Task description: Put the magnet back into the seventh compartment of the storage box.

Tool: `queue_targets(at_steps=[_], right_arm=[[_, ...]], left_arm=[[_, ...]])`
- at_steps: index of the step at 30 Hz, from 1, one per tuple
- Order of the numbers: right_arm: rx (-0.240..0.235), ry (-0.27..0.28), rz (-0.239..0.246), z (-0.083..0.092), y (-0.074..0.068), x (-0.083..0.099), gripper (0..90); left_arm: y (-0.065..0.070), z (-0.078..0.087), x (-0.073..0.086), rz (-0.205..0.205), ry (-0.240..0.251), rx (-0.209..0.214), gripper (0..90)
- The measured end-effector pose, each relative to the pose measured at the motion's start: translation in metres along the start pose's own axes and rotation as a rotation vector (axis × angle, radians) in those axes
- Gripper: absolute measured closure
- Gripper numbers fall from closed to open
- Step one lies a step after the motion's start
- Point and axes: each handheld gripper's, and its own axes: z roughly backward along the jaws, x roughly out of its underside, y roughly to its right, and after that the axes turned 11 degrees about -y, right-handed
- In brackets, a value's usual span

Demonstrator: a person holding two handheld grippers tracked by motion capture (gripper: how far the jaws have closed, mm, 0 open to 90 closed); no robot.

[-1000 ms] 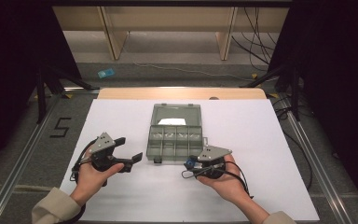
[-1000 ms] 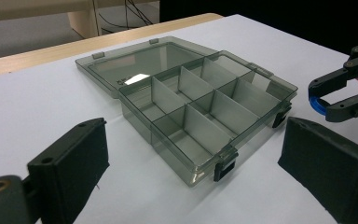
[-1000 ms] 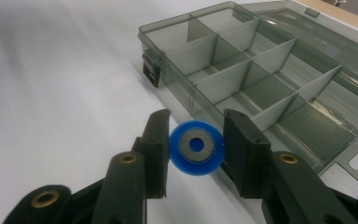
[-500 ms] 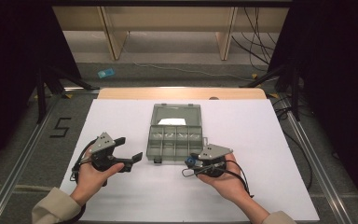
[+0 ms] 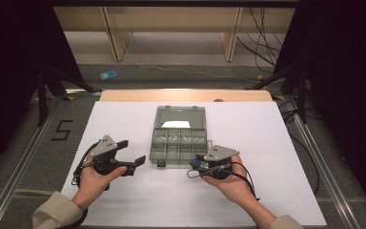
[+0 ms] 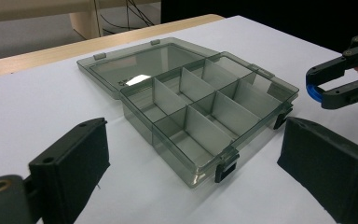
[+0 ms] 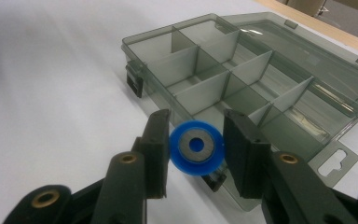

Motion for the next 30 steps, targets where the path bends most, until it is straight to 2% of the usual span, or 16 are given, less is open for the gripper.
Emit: queue_targets(at_steps=[3,5,6,8,9,11,17,19,22,30], right_arm=[[0.003,0.003,-0.005,0.0,0.001,0.0,63.1],[0.006,0.008,-0.009,0.0,0.003,-0.001,63.2],[0.003,0.004,-0.01,0.0,0.003,-0.001,63.2],[0.004,0.007,-0.009,-0.001,0.004,-0.001,63.2],[0.007,0.008,-0.012,-0.001,0.004,-0.001,63.2],[0.01,0.017,-0.017,-0.002,0.005,-0.002,63.1],[0.012,0.008,-0.021,-0.001,0.008,-0.003,63.1],[0.016,0.013,-0.02,-0.001,0.009,-0.003,63.2],[0.021,0.025,-0.026,-0.003,0.01,-0.004,63.1],[0.023,0.016,-0.027,-0.004,0.013,-0.007,63.1]], left_arm=[[0.0,-0.001,0.0,0.012,0.004,0.001,7.4],[0.0,-0.001,0.0,-0.004,0.003,0.005,7.4],[0.0,-0.001,0.0,0.008,0.004,0.003,7.5],[0.0,-0.001,0.0,0.005,0.0,0.004,7.5],[-0.001,0.0,0.0,-0.008,0.0,0.004,7.5],[0.0,-0.001,0.0,0.012,0.0,0.003,7.5],[-0.001,0.0,0.0,-0.006,0.0,0.006,7.5],[0.001,-0.001,0.0,0.015,0.0,0.002,7.5],[-0.001,-0.001,0.0,-0.006,0.002,0.009,7.6],[-0.001,-0.001,0.0,-0.005,0.001,0.01,7.7]])
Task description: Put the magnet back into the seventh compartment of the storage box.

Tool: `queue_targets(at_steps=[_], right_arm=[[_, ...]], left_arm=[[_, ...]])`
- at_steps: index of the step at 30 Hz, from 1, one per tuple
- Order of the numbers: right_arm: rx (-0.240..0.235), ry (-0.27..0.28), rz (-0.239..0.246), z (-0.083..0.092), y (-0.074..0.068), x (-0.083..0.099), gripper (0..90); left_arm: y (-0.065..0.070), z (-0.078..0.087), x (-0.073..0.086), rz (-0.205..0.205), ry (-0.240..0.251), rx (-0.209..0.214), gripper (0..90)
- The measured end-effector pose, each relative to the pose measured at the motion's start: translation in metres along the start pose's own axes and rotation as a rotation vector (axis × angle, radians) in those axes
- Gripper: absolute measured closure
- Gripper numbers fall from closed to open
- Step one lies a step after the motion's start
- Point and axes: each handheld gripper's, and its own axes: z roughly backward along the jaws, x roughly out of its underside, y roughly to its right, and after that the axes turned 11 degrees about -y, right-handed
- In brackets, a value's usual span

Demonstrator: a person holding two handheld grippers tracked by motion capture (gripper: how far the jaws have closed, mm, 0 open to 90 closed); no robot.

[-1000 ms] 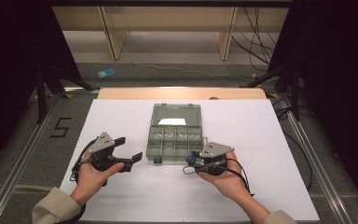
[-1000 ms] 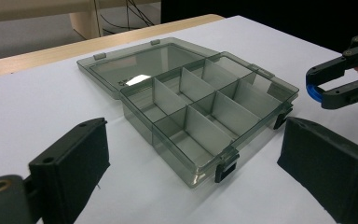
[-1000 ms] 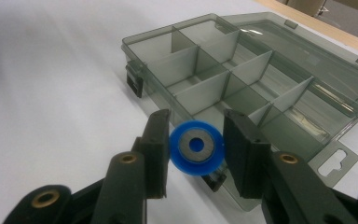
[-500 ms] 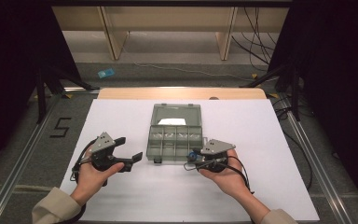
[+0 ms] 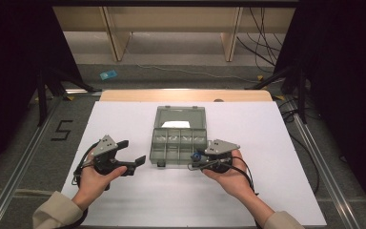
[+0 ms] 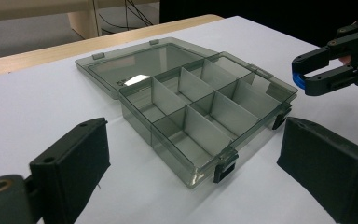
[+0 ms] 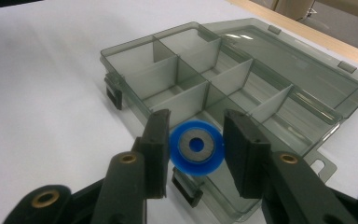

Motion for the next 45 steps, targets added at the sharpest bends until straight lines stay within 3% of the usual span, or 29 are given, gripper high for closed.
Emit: queue_targets(at_steps=[10,12,14,15,20,28,45], right_arm=[[0.006,0.003,-0.003,-0.004,0.002,-0.004,63.1],[0.01,0.008,0.0,-0.005,0.003,-0.005,63.1],[0.005,0.002,-0.001,-0.005,0.003,-0.006,63.1],[0.005,0.005,-0.002,-0.005,0.004,-0.006,63.1],[0.002,0.005,-0.014,-0.008,0.004,-0.009,63.1],[0.013,0.023,-0.008,-0.013,0.004,-0.013,63.1],[0.009,0.004,-0.006,-0.021,0.006,-0.018,63.1]], left_arm=[[0.0,0.0,0.0,-0.001,0.001,0.004,7.8],[0.001,-0.001,0.0,0.017,0.002,0.003,7.8],[0.0,0.0,0.0,-0.001,0.0,0.003,7.8],[0.0,-0.001,0.0,0.016,0.001,0.003,7.9],[0.0,0.0,0.0,-0.001,-0.003,-0.001,8.1],[0.0,0.0,0.0,-0.001,-0.002,-0.002,8.3],[0.0,0.0,0.0,-0.002,-0.002,0.004,8.5]])
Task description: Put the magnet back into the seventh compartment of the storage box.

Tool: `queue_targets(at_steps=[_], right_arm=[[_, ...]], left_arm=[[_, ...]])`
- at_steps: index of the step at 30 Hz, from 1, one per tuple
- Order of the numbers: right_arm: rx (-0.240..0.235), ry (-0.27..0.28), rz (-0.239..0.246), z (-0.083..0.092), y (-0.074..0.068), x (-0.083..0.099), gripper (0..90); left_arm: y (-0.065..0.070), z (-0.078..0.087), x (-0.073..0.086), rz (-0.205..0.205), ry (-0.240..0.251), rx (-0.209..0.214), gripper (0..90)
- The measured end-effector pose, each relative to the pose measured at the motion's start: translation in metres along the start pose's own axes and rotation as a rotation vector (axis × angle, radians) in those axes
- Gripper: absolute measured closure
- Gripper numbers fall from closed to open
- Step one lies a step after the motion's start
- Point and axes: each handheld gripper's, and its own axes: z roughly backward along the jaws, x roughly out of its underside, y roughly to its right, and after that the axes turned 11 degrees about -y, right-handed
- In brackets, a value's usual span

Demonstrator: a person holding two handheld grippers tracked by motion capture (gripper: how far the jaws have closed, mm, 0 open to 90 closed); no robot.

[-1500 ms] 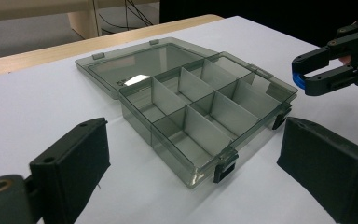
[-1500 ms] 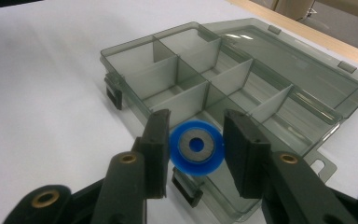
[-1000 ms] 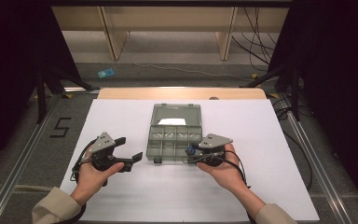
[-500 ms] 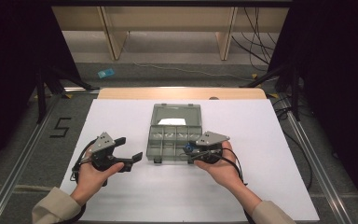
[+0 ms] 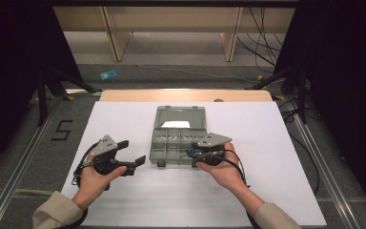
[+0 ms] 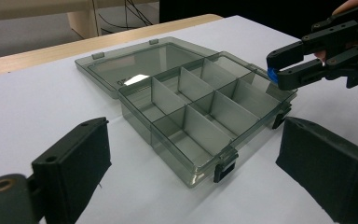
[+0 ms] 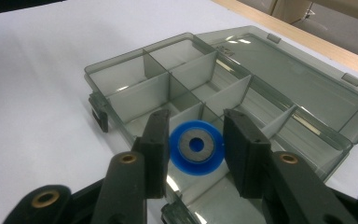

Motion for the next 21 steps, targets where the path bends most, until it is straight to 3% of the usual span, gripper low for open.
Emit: queue_targets(at_steps=[2,10,21], right_arm=[[0.0,-0.003,0.0,-0.0009,0.0,-0.0006,63.1],[0.001,-0.007,-0.002,-0.0041,0.0011,-0.0023,63.1],[0.0,-0.013,-0.008,-0.0088,0.0016,-0.0049,63.1]], left_arm=[[0.0009,-0.0001,0.0004,0.017,0.0,-0.003,8.5],[0.0,0.0,0.0,-0.001,0.0,0.001,8.5],[0.0008,-0.0002,0.0004,0.017,-0.001,-0.001,8.5]])
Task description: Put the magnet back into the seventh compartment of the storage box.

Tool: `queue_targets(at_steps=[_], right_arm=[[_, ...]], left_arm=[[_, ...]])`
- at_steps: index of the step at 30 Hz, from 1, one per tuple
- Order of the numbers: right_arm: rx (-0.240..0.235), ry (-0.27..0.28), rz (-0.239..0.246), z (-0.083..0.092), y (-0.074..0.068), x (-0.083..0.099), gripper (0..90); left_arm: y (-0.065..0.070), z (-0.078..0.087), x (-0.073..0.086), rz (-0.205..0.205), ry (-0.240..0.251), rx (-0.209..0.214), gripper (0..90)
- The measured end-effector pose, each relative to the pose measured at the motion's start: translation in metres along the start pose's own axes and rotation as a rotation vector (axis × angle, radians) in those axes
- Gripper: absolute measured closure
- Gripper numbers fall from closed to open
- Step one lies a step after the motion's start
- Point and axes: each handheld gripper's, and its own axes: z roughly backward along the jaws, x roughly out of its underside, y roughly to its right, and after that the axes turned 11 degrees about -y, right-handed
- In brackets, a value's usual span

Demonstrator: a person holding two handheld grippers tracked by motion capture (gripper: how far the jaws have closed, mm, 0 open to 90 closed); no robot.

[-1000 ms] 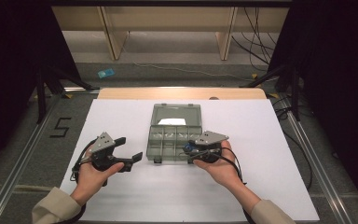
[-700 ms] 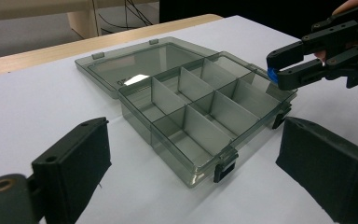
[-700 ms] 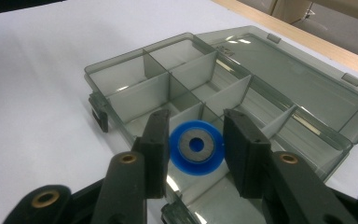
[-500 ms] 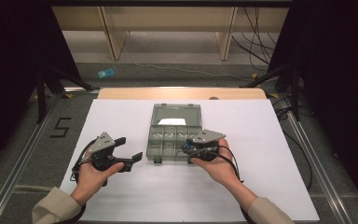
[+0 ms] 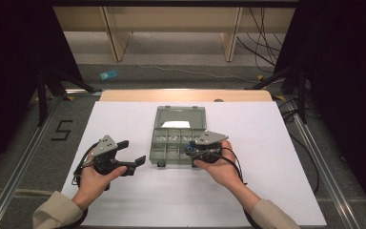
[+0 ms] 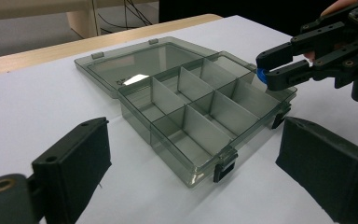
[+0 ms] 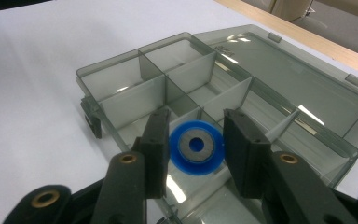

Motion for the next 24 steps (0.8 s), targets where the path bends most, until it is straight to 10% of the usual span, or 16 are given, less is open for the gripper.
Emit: queue_targets(at_steps=[24], right_arm=[[0.0,-0.002,0.004,-0.0062,0.0015,-0.0061,63.1]], left_arm=[[-0.0007,0.0005,-0.0004,-0.016,0.001,-0.001,8.6]])
